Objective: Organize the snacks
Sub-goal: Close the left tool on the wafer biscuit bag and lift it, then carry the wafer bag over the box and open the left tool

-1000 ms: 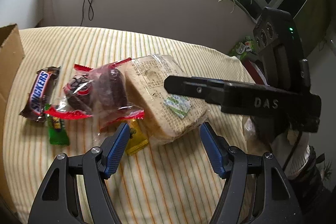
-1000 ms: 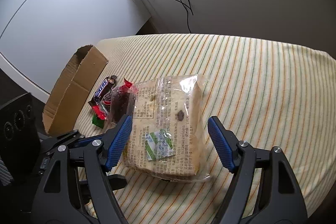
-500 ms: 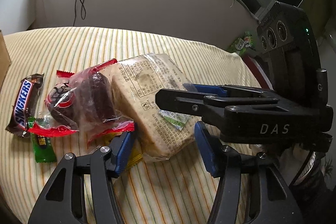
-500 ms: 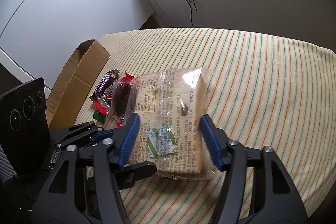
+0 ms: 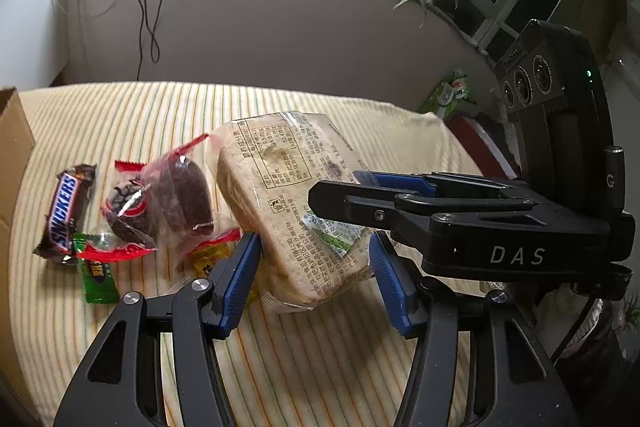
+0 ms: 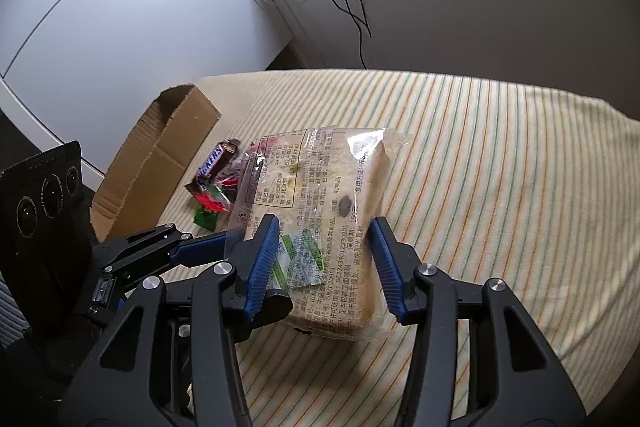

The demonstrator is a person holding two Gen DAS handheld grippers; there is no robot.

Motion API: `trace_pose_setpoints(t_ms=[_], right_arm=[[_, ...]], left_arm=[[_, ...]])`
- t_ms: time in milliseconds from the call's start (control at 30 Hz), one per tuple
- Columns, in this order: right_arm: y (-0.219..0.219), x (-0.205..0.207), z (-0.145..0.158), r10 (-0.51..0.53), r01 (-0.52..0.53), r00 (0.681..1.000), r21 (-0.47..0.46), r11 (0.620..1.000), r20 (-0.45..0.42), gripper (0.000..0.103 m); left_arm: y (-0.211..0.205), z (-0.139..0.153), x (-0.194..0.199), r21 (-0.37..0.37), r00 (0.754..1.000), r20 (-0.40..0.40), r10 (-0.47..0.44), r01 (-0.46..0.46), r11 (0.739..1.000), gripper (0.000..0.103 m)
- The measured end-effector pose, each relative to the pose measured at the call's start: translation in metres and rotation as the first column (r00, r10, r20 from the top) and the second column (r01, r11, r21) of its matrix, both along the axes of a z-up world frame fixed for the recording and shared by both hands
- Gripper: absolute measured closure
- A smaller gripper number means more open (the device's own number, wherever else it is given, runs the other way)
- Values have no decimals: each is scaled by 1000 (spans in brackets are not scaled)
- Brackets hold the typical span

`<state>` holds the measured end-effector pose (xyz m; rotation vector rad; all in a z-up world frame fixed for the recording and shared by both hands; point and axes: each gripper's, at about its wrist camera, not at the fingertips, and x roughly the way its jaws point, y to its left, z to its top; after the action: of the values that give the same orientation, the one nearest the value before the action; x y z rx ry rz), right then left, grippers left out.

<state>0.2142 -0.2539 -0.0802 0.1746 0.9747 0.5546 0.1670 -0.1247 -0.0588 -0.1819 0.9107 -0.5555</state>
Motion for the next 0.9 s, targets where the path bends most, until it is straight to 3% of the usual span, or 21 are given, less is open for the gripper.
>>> trace_pose_setpoints(t_ms=[433,900], right_arm=[[38,-20,49,53,-51,993,-20,999,105,53],[139,-9,68,180,-179,974,-13,984,136,53]], left_arm=[[45,36,-26,-22,992,109,64,-62,998,47],[129,50,-35,-35,962,157,224,-221,975,48]])
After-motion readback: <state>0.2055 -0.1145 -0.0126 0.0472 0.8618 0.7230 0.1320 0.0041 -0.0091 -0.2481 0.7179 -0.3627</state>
